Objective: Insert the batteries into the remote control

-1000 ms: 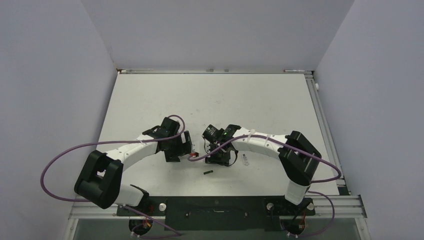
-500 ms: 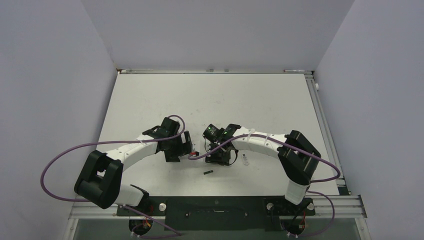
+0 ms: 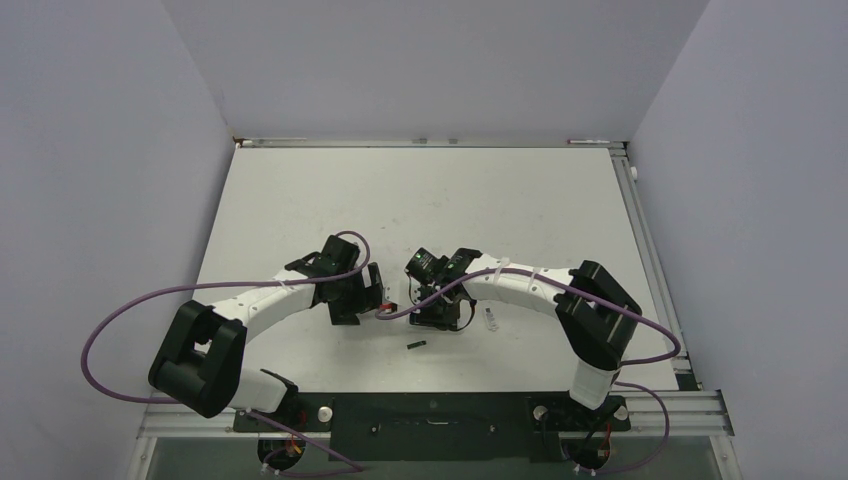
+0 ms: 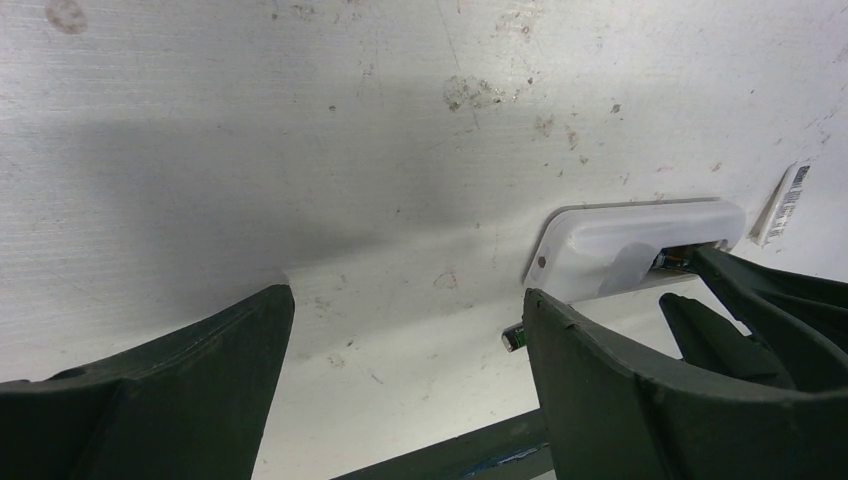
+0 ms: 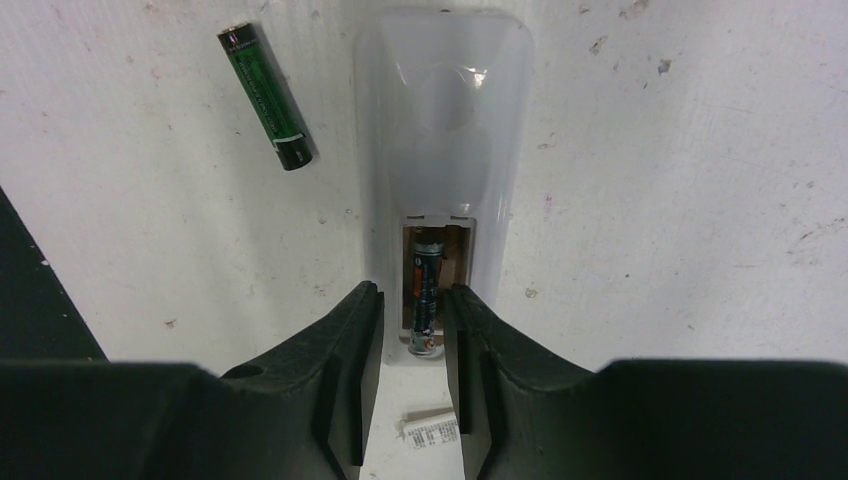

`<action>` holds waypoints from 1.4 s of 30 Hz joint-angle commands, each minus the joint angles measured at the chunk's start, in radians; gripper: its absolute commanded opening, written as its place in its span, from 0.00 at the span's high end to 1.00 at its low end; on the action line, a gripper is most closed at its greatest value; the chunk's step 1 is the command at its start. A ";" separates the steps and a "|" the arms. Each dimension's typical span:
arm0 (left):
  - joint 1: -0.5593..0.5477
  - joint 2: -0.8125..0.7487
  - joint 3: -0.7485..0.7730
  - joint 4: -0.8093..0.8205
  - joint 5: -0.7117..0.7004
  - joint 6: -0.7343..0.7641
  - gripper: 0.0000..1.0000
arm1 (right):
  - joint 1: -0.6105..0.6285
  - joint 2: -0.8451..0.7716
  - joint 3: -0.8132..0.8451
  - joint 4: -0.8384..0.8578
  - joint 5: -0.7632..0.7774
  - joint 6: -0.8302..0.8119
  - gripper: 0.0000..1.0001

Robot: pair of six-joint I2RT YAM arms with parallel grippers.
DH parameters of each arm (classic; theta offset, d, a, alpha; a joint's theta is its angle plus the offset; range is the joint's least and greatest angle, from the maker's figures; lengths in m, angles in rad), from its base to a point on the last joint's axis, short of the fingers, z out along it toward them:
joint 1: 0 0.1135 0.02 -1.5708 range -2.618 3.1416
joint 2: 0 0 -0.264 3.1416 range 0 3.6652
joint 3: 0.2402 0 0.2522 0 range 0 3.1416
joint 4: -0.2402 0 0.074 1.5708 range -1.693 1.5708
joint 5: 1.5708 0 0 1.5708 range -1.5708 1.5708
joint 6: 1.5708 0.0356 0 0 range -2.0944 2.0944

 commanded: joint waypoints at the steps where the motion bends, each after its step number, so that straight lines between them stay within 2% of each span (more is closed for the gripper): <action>1: 0.008 -0.015 -0.002 0.022 0.015 0.010 0.18 | -0.006 0.019 -0.007 0.019 -0.024 0.000 0.72; 11: 0.008 -0.014 -0.002 0.026 0.016 0.008 0.18 | -0.001 0.017 -0.022 0.015 -0.036 0.003 0.77; 22: 0.007 -0.012 -0.004 0.028 0.017 0.008 0.18 | 0.001 0.011 -0.021 0.022 -0.027 0.007 0.78; 31: 0.008 -0.009 -0.005 0.031 0.019 0.008 0.18 | 0.002 0.002 -0.004 0.035 0.008 0.013 0.73; 42: 0.007 -0.004 -0.003 0.033 0.020 0.010 0.18 | 0.003 -0.023 0.010 0.059 0.067 0.020 0.72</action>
